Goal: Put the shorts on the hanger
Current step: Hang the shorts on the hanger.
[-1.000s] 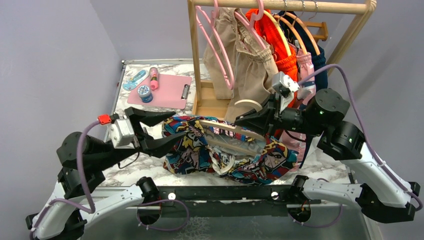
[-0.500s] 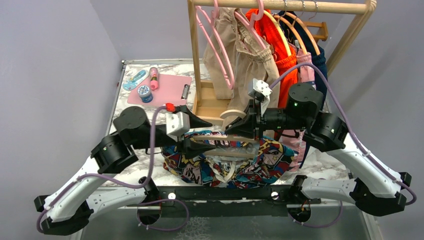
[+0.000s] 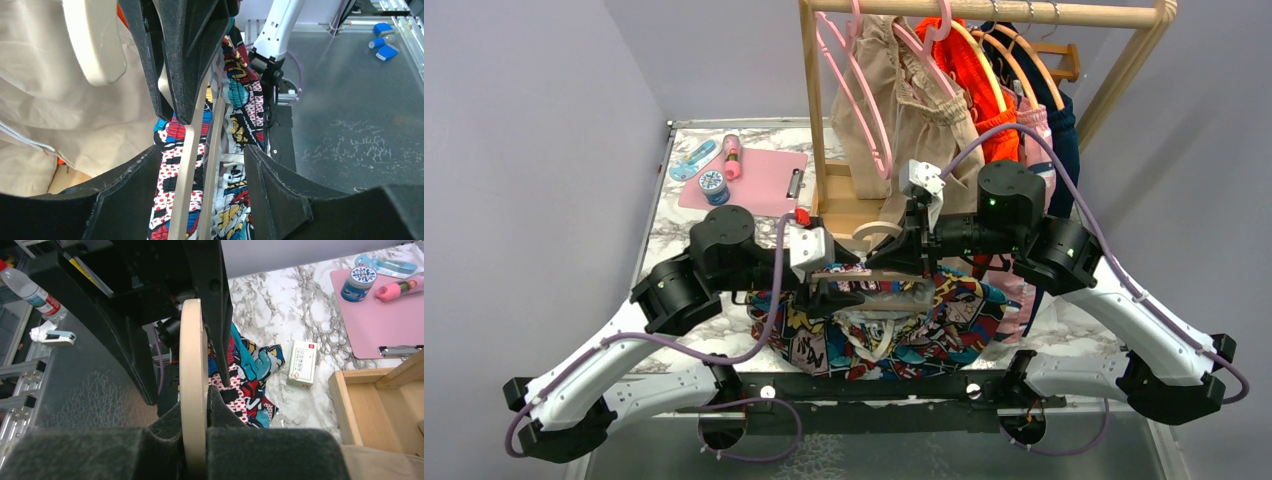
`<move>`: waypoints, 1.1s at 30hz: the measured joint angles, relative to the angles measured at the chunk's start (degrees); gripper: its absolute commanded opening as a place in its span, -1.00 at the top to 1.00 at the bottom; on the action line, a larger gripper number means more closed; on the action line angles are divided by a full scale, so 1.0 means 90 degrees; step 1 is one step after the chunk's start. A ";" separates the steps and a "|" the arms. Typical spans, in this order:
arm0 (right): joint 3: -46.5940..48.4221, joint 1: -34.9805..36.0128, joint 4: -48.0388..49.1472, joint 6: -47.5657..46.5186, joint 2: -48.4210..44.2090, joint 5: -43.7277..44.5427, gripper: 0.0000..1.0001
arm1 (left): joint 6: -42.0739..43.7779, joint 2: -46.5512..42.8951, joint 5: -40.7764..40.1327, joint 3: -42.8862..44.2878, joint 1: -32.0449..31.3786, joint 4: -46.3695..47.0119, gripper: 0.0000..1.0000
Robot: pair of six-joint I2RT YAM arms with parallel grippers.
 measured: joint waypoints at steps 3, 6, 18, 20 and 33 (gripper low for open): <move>0.0000 0.0000 0.0000 -0.0056 0.0005 0.0034 0.98 | 0.0058 0.0170 -0.0005 -0.0027 0.0000 -0.0029 -0.26; 0.0007 0.0000 0.0000 -0.0109 0.0007 0.0049 0.99 | 0.0138 0.0253 -0.0019 -0.0124 0.0000 -0.0109 -0.24; 0.0078 0.0000 0.0024 -0.0129 0.0170 -0.0107 0.99 | 0.0328 0.0362 -0.0357 -0.0168 0.0000 -0.0109 0.94; 0.0078 -0.0012 0.0029 -0.0129 0.0170 -0.0158 0.98 | 0.0306 0.0352 -0.0357 -0.0170 -0.0005 -0.0104 1.00; 0.0053 0.0002 0.0214 0.0024 -0.0114 0.0029 -0.30 | 0.0233 -0.0498 -0.1003 -0.0736 0.0012 0.0160 1.00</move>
